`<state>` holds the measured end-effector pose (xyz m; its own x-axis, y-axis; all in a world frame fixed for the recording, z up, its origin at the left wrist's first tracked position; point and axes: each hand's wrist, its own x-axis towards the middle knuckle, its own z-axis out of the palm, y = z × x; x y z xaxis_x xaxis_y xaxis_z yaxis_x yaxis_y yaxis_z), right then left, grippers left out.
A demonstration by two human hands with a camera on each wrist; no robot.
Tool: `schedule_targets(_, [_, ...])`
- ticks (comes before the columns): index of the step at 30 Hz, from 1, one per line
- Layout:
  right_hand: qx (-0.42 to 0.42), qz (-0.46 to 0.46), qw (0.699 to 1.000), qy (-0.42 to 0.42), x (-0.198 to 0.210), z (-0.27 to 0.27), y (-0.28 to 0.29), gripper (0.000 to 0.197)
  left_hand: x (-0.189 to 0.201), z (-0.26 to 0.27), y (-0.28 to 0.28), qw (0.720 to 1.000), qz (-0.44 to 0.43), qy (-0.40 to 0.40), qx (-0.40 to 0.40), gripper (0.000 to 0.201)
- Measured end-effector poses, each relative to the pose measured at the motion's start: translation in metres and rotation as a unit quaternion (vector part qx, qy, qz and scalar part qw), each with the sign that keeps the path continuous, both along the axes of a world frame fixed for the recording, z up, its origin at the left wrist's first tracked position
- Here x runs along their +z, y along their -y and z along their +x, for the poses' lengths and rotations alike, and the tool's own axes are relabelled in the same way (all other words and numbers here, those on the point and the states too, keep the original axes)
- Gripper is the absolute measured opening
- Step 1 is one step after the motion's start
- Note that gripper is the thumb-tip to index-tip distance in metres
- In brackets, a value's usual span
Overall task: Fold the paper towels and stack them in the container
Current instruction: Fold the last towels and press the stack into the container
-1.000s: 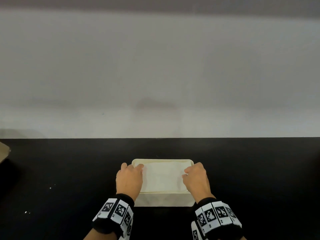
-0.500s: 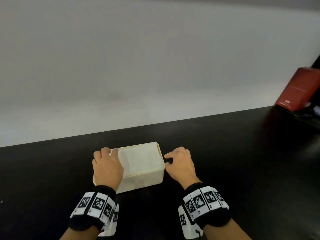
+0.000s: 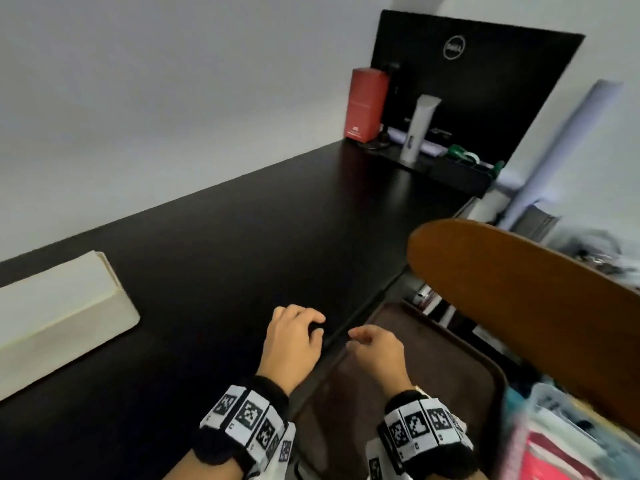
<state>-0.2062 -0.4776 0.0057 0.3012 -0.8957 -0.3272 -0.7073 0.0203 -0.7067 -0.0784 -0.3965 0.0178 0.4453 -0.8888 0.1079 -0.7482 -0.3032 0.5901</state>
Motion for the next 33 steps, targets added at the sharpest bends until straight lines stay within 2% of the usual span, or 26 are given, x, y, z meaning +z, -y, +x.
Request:
schedule_targets(3, [-0.079,0.037,0.996,-0.036,-0.027,-0.044,0.003,0.029,-0.027,-0.043,0.018,0.992,0.088,-0.066,-0.062,0.025])
schedule_targets(6, [-0.139,0.07,0.983,-0.101,-0.056,-0.076,0.002,0.041,-0.06,-0.079,0.027,0.968,0.2,-0.112,-0.105,0.03])
schedule_targets(10, [-0.193,0.121,0.954,-0.194,-0.081,-0.104,-0.006,0.055,-0.092,-0.114,0.026,0.926,0.322,-0.145,-0.13,0.04])
schedule_targets(13, [-0.231,0.164,0.93,-0.233,-0.096,-0.113,-0.013,0.059,-0.108,-0.13,0.022,0.902,0.38,-0.161,-0.127,0.047])
schedule_targets(17, [-0.257,0.22,0.913,-0.226,-0.114,-0.116,-0.022,0.059,-0.118,-0.141,0.018,0.886,0.407,-0.188,-0.118,0.054])
schedule_targets(22, [-0.291,0.237,0.902,-0.215,-0.127,-0.119,-0.028,0.062,-0.12,-0.142,0.022,0.87,0.432,-0.22,-0.088,0.074])
schedule_targets(26, [-0.298,0.252,0.901,-0.188,-0.137,-0.125,-0.026,0.064,-0.125,-0.144,0.022,0.859,0.45,-0.218,-0.109,0.058])
schedule_targets(29, [-0.294,0.256,0.904,-0.176,-0.138,-0.13,-0.025,0.061,-0.135,-0.148,0.019,0.86,0.443,-0.233,-0.099,0.054])
schedule_targets(33, [-0.229,0.27,0.925,-0.135,-0.13,-0.13,-0.02,0.049,-0.134,-0.148,0.022,0.888,0.374,-0.255,-0.078,0.034])
